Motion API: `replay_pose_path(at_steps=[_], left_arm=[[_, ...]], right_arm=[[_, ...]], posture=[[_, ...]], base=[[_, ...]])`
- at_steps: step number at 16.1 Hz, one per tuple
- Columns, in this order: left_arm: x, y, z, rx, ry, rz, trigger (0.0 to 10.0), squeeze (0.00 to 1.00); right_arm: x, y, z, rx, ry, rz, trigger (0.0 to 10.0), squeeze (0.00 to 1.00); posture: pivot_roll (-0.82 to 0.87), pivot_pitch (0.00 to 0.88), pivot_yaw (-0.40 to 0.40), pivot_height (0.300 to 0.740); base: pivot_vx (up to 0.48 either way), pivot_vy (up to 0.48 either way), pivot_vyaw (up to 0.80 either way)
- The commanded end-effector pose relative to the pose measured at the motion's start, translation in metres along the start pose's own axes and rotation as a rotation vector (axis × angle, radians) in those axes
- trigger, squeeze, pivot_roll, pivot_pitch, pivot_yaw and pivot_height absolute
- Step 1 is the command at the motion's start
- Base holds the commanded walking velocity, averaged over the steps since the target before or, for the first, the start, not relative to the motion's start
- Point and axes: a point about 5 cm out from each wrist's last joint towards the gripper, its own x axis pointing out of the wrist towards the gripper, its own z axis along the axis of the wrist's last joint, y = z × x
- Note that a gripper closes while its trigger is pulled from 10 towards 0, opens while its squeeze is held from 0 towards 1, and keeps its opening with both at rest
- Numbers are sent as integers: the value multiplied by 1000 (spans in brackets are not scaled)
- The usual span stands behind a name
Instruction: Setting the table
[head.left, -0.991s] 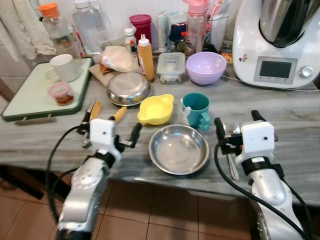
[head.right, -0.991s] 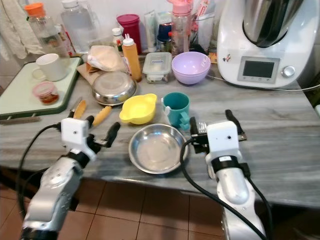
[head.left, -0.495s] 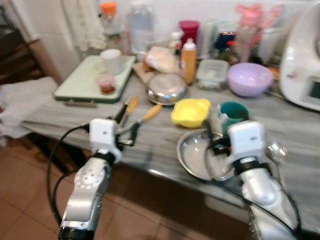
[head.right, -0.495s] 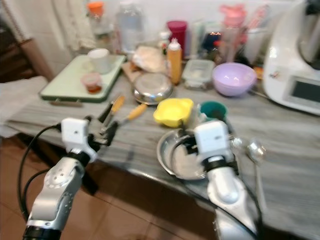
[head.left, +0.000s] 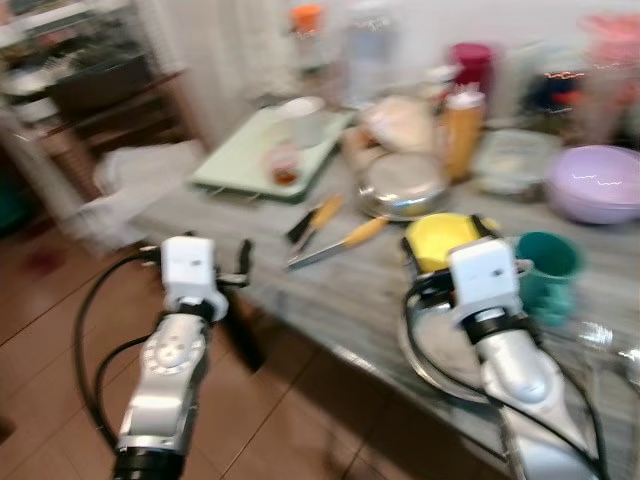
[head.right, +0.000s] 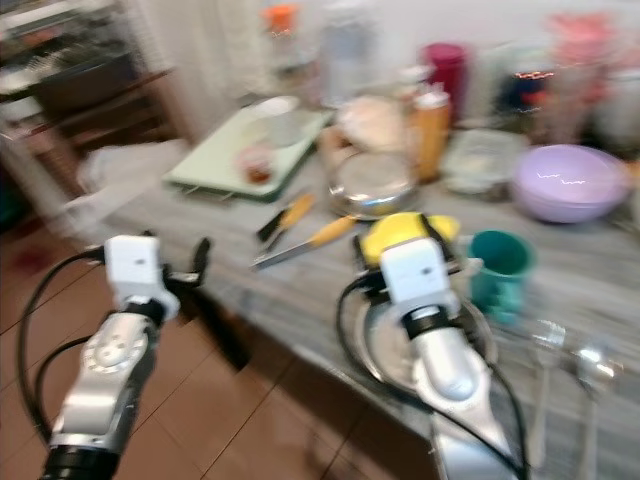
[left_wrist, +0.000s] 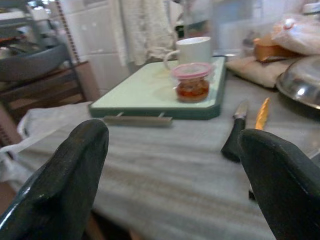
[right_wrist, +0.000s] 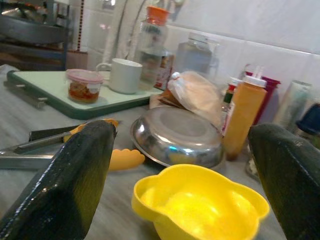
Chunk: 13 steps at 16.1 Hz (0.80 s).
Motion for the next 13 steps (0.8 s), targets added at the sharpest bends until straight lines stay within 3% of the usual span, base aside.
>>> replay_pose_path(at_steps=[1,3,13], left_arm=[[-2,13,-6,25,27,51,10000,0],[-3,17,-10,-6,46,58,10000,0],[-4,21,-14,24,34,120,10000,0]], right_arm=[[2,7,2,22,-10,19,10000,0],[2,8,2,24,-14,25,10000,0],[13,10,0,15,-28,67,10000,0]], posture=[[-157,5,98,740],[-148,7,99,740],[-108,0,70,740]], base=[[0,0,800],[0,0,800],[0,0,800]])
